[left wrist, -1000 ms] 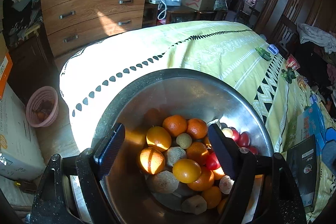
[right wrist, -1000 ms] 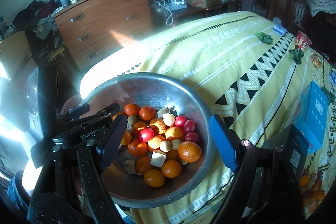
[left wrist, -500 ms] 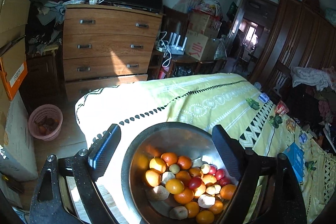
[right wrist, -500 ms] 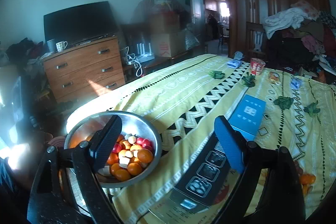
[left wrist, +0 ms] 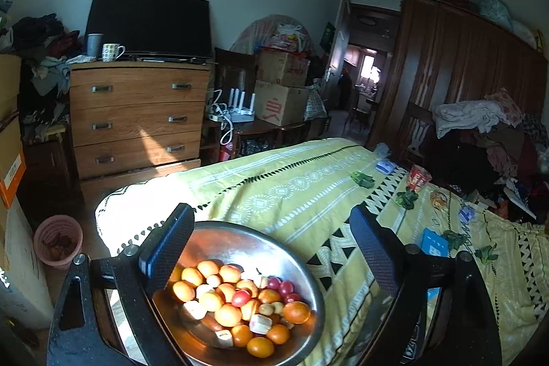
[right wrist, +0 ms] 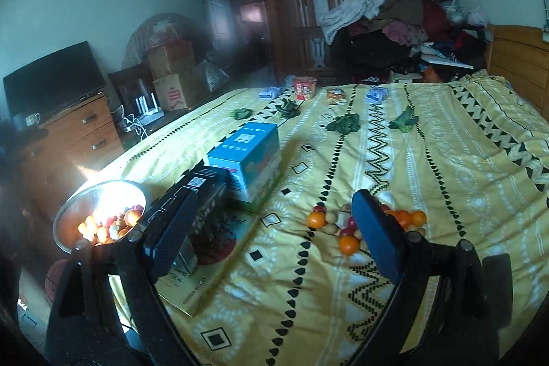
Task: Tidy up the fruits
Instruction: 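Move both open tools away from the bowl toward the fruit pile, then grasp a large orange with the left tool while the right tool grasps a brown kiwi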
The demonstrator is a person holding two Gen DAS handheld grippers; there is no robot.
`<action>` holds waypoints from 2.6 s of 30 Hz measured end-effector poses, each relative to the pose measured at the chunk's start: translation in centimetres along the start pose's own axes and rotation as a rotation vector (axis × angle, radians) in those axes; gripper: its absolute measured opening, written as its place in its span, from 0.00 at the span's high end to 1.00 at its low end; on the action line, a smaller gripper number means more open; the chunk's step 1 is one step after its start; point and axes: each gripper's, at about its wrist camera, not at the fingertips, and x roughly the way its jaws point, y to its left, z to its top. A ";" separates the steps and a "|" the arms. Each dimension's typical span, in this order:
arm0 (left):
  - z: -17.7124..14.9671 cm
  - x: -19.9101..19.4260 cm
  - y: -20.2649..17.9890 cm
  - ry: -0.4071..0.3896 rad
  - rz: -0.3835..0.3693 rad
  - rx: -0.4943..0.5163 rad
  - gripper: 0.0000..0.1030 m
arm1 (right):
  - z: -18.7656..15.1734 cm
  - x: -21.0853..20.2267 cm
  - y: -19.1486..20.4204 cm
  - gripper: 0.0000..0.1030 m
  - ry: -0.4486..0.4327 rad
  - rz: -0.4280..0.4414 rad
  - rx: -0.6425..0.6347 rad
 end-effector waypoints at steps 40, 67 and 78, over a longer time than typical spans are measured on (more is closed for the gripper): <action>-32.2 7.9 -37.1 0.702 -0.763 0.619 0.47 | -14.2 1.1 -18.6 0.31 0.402 -0.083 0.336; -30.2 8.4 -31.4 0.682 -0.722 0.453 0.59 | -11.1 15.6 -18.9 0.58 0.479 0.125 0.357; -28.7 8.0 -30.9 0.669 -0.746 0.426 0.59 | -11.4 21.8 -17.2 0.62 0.556 0.013 0.237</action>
